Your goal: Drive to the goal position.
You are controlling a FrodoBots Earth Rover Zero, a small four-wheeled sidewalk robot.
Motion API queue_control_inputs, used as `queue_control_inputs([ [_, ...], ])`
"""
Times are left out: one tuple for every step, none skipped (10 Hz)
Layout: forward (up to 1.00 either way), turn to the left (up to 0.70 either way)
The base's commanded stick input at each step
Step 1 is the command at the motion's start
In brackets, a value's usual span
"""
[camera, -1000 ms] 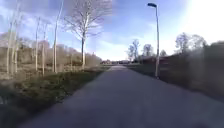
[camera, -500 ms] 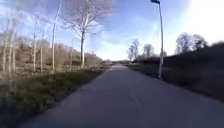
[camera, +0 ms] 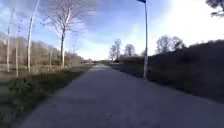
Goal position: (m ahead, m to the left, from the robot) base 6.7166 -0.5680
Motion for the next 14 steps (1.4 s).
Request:
queue_control_inputs([
  [1.00,0.00],
  [1.00,0.00],
  [1.00,0.00],
  [1.00,0.00],
  [1.00,0.00],
  [1.00,0.00],
  [1.00,0.00],
  [1.00,0.00],
  [1.00,0.00],
  [1.00,0.00],
  [1.00,0.00],
  [1.00,0.00],
  [1.00,0.00],
  [1.00,0.00],
])
